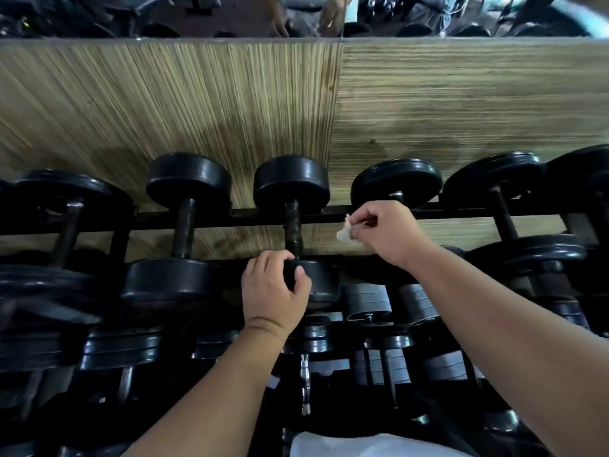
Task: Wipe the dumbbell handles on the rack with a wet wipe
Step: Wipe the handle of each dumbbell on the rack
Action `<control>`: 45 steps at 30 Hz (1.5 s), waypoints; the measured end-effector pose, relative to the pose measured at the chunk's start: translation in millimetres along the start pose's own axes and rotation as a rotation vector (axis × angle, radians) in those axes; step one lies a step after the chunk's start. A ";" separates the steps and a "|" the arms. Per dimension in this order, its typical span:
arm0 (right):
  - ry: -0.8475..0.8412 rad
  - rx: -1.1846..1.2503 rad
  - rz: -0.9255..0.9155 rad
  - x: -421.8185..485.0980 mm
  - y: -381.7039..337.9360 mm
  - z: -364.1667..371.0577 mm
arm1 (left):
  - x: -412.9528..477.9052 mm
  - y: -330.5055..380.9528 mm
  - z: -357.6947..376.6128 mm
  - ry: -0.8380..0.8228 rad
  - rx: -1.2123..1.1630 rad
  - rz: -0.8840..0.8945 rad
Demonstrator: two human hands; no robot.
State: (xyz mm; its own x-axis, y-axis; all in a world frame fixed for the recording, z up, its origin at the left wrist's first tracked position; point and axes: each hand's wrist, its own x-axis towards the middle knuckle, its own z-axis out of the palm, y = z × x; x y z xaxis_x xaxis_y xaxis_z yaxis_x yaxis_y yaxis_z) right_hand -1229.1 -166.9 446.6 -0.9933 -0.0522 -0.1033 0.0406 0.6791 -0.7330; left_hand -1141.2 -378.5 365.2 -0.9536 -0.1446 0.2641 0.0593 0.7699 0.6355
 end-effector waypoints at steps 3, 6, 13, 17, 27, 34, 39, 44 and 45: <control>0.066 -0.032 -0.042 -10.7 7.0 -35.3 | -0.7 18.4 -3.3 -0.017 0.021 -0.001; 0.149 -0.061 -0.033 -18.4 18.4 -65.6 | 1.6 61.7 4.4 -0.025 -0.045 0.177; 0.229 0.088 -0.025 -41.0 67.3 -111.2 | 22.2 151.8 83.5 -0.343 -0.091 0.265; 0.179 0.114 -0.022 -42.0 94.3 -133.4 | 21.7 161.1 118.8 -0.197 0.036 0.208; -0.103 0.198 -0.064 12.4 139.4 -138.5 | 12.8 146.6 140.1 0.069 0.169 0.222; -0.119 0.048 -0.158 75.2 122.9 -98.1 | 11.9 151.8 139.8 0.140 0.158 0.211; -0.139 -0.028 -0.214 69.4 120.9 -77.1 | 13.4 150.3 145.2 0.215 0.150 0.218; -0.508 -0.224 -0.214 58.4 126.4 -86.5 | 13.7 147.5 149.7 0.281 0.150 0.247; -0.506 -0.224 -0.231 60.2 124.1 -88.5 | 13.5 146.8 150.7 0.291 0.153 0.254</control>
State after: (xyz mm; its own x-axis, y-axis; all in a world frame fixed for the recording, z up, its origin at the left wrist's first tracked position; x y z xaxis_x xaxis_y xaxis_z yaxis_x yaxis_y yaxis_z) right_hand -1293.5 -21.0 409.0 -0.7966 -0.5215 -0.3056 -0.2487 0.7436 -0.6207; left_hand -1189.9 -173.7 352.8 -0.7895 -0.0909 0.6070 0.2166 0.8840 0.4142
